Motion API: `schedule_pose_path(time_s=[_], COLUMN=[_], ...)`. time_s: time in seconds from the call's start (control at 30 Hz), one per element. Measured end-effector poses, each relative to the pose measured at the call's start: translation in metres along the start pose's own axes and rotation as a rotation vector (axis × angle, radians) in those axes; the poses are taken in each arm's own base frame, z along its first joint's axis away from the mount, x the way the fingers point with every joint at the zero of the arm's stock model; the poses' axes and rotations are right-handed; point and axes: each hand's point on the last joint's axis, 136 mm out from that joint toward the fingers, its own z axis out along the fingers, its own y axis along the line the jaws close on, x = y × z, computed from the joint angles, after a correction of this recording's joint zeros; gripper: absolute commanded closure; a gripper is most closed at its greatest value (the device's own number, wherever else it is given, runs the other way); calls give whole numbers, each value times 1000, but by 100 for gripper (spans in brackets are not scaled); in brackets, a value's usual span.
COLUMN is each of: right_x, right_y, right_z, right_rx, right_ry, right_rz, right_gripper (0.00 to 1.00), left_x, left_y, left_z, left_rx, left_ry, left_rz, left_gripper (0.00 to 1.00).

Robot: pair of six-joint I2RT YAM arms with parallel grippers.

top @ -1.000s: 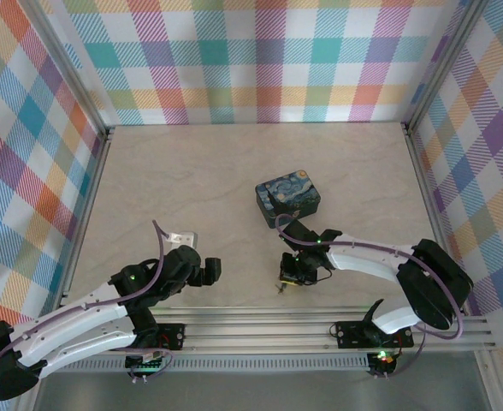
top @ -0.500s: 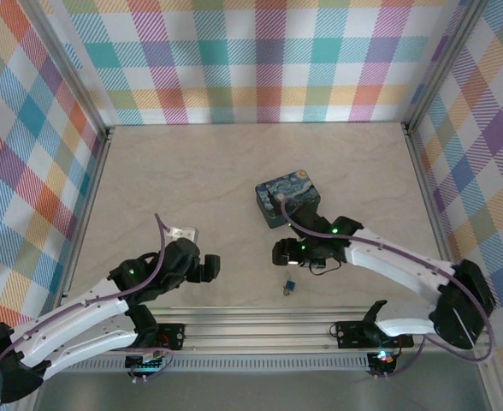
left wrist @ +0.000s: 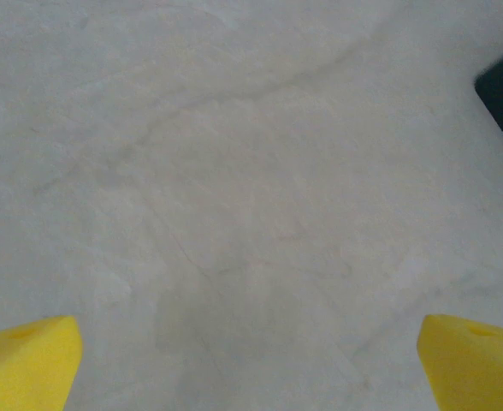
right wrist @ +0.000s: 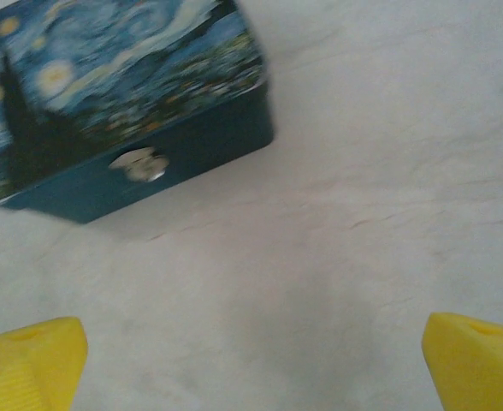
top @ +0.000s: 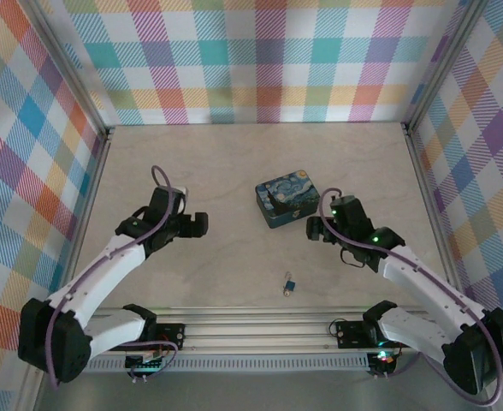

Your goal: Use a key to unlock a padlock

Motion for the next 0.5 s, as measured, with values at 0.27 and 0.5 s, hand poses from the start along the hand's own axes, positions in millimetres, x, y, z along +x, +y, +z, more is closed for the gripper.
schedule_pose_path(time_s=[0.27,0.5], right_x=[-13,-35], right_y=[-60,-96], right_z=[29,59], right_rx=[114,165], right_ry=[-119,-224], right_rz=[-48,2], right_gripper=[0,0], left_x=[-13,-32], left_y=[34,40], left_z=[53,67], left_rx=[12,-3], left_ry=[-83,-171], left_rz=[-110,-21], left_gripper=[0,0])
